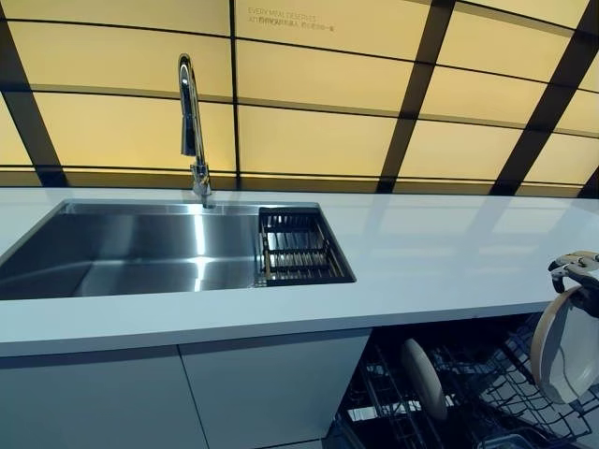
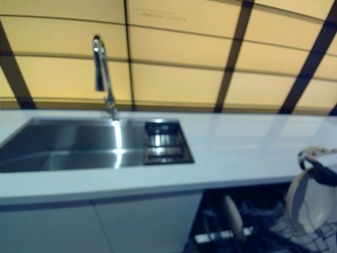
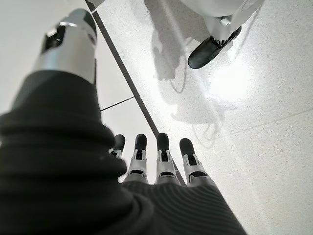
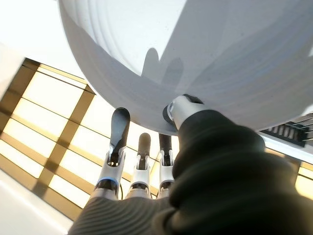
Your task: Take plates into dishwasher
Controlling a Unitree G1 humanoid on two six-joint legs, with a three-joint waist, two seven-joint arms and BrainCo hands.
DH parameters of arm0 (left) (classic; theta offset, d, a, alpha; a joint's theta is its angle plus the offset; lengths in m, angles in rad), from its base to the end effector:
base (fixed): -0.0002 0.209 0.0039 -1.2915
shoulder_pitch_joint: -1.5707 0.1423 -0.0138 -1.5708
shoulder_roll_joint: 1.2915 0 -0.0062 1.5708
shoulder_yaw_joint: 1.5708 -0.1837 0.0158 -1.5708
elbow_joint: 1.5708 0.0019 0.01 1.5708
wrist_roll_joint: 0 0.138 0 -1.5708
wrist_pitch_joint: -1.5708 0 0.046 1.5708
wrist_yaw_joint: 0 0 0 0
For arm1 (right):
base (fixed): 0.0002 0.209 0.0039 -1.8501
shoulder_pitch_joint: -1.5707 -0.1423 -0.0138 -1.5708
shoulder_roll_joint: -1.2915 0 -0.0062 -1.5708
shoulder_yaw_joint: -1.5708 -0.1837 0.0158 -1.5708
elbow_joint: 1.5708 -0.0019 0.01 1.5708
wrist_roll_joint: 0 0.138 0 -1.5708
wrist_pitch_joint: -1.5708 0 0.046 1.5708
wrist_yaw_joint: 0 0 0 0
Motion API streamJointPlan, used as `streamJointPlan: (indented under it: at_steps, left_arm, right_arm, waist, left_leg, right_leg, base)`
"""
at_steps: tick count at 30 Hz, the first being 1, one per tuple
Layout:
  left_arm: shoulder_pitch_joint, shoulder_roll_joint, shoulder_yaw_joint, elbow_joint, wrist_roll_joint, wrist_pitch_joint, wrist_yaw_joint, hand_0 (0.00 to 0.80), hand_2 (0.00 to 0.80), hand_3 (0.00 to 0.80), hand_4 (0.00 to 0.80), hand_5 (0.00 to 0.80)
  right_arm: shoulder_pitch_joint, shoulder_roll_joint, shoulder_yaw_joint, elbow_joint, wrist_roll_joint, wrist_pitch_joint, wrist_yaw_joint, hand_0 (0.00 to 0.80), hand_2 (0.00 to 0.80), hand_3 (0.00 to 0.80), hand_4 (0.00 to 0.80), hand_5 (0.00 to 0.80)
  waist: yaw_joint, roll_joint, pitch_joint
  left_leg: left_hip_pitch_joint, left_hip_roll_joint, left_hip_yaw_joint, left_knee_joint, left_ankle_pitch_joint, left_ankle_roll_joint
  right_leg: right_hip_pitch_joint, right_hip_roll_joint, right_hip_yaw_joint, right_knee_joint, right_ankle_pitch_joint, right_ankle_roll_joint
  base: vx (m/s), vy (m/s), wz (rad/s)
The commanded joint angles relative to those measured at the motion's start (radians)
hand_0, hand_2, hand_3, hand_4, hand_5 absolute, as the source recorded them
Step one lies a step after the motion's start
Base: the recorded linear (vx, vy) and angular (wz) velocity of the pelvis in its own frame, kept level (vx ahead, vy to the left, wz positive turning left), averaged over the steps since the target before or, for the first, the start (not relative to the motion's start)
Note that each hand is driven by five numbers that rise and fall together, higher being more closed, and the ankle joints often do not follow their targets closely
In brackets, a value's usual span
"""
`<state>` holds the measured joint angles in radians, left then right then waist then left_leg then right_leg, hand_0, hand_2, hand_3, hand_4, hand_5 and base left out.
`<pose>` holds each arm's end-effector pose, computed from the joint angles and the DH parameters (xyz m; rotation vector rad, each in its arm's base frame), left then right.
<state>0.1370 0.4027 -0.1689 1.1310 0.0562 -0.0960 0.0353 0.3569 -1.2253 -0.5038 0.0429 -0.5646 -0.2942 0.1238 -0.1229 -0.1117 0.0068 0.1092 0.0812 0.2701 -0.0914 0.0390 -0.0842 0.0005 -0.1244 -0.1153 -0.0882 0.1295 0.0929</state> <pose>0.0413 0.2745 -0.1003 0.5080 1.1865 0.0531 0.1524 -0.3685 0.2057 -1.8408 0.0955 0.0321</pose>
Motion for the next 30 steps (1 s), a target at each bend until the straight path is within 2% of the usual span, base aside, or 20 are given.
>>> streamJointPlan:
  at_steps: [1,10,19,25,30]
  left_arm:
    - [-0.057,0.019,0.044,0.023,0.022,-0.014,0.005,0.000,0.000,0.000,0.000,0.000]
    - [-0.064,0.012,0.050,0.027,0.026,-0.015,0.001,0.000,0.000,0.000,0.000,0.000]
    - [-0.072,0.000,0.042,0.024,0.032,-0.021,0.007,0.000,0.000,0.000,0.000,0.000]
    - [-0.074,-0.005,0.035,0.019,0.046,-0.016,0.011,0.000,0.000,0.000,0.000,0.000]
    - [-0.077,0.000,0.025,0.020,0.056,-0.017,0.008,0.000,0.000,0.000,0.000,0.000]
  right_arm:
    - [-0.099,0.020,-0.091,0.010,0.107,0.077,-0.004,0.800,0.800,0.800,0.800,0.800]
    - [-0.140,0.129,-0.058,0.025,0.410,0.247,0.147,0.800,0.800,0.800,0.800,0.800]
    - [-0.188,0.334,0.003,0.036,0.693,0.406,0.245,0.800,0.800,0.800,0.800,0.800]
    - [-0.199,0.489,0.057,0.051,0.884,0.513,0.255,0.800,0.800,0.800,0.800,0.800]
    - [-0.220,0.572,0.088,0.109,1.053,0.600,0.245,0.800,0.800,0.800,0.800,0.800]
  waist:
    - [0.023,0.001,0.037]
    - [0.004,0.009,0.043]
    - [-0.010,0.020,0.049]
    - [-0.014,0.021,0.055]
    - [-0.010,0.019,0.057]
  left_leg:
    - [0.008,-0.025,-0.095,0.004,-0.042,0.038]
    - [0.019,-0.024,-0.075,0.004,-0.044,0.040]
    - [0.026,-0.028,-0.061,0.004,-0.047,0.047]
    - [0.029,-0.032,-0.053,0.007,-0.051,0.054]
    - [0.031,-0.032,-0.047,0.010,-0.053,0.058]
  right_leg:
    - [0.065,0.033,-0.007,0.072,-0.056,0.034]
    - [0.061,0.033,0.006,0.075,-0.053,0.035]
    - [0.053,0.017,0.006,0.089,-0.043,0.044]
    - [0.047,0.006,0.002,0.102,-0.039,0.053]
    - [0.042,-0.001,-0.004,0.109,-0.035,0.060]
  base:
    - [0.000,0.000,0.00]
    - [0.002,0.004,0.00]
    - [0.002,0.011,0.00]
    - [0.000,0.000,0.00]
    - [0.000,0.000,0.00]
